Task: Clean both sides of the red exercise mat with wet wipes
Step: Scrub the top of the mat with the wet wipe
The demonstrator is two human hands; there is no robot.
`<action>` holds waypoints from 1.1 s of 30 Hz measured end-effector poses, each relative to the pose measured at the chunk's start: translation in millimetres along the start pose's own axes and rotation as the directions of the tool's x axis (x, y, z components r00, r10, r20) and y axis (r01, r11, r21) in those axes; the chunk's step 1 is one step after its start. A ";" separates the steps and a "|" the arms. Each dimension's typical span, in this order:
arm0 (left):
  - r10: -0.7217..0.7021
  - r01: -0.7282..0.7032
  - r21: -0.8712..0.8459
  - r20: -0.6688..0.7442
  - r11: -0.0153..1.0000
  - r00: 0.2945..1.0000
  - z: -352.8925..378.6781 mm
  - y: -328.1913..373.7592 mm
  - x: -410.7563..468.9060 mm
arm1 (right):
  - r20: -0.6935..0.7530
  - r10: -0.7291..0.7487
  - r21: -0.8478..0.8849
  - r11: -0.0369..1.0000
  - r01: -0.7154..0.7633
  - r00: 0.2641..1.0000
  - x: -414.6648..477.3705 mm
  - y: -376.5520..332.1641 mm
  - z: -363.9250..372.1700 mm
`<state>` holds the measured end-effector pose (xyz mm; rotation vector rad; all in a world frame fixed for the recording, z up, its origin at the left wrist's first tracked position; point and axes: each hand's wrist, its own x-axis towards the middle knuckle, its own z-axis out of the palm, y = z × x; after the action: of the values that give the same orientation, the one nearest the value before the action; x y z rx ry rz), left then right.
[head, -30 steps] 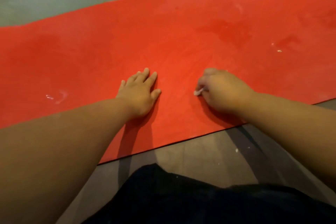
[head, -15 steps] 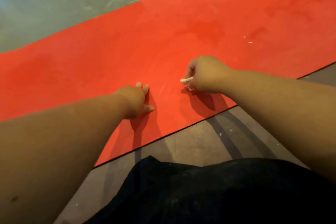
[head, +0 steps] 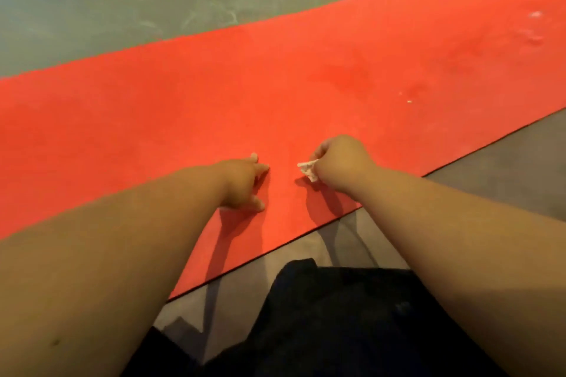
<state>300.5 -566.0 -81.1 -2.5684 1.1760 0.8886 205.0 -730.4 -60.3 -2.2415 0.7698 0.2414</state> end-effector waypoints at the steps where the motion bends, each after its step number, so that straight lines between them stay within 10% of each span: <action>1: 0.038 -0.040 -0.079 -0.032 0.996 0.999 -1.2 -6.9 -0.8 | -0.020 -0.021 -0.041 0.999 0.021 1.000 -2.4 -10.7 2.3; 7: -0.050 0.005 -0.167 -0.263 0.986 0.963 5.0 -52.7 1.7 | -0.182 -0.138 -0.352 0.933 0.067 0.973 21.5 -55.8 12.0; 12: -0.229 0.133 -0.266 -0.375 0.955 0.898 4.4 -78.4 32.9 | -0.310 -0.056 -0.281 0.959 -0.035 0.949 55.6 -40.3 40.0; 18: -0.194 0.081 -0.210 -0.602 0.974 0.774 -14.7 -79.2 87.0 | -0.148 -0.517 -0.414 0.806 0.422 0.843 95.2 -23.9 56.4; 25: -0.220 0.127 -0.197 -0.576 0.972 0.787 -13.4 -93.8 128.3 | -0.559 -0.174 -0.208 0.976 0.066 0.810 198.9 2.7 1.2; 33: -0.328 0.191 -0.280 -0.612 0.941 0.719 -14.5 -94.1 131.1 | -0.252 -0.578 -0.387 0.795 0.467 0.776 203.1 -23.4 12.8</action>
<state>443.0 -591.1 -154.0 -3.2344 0.8213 0.0070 382.6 -800.9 -134.0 -2.7393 0.2444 -0.3658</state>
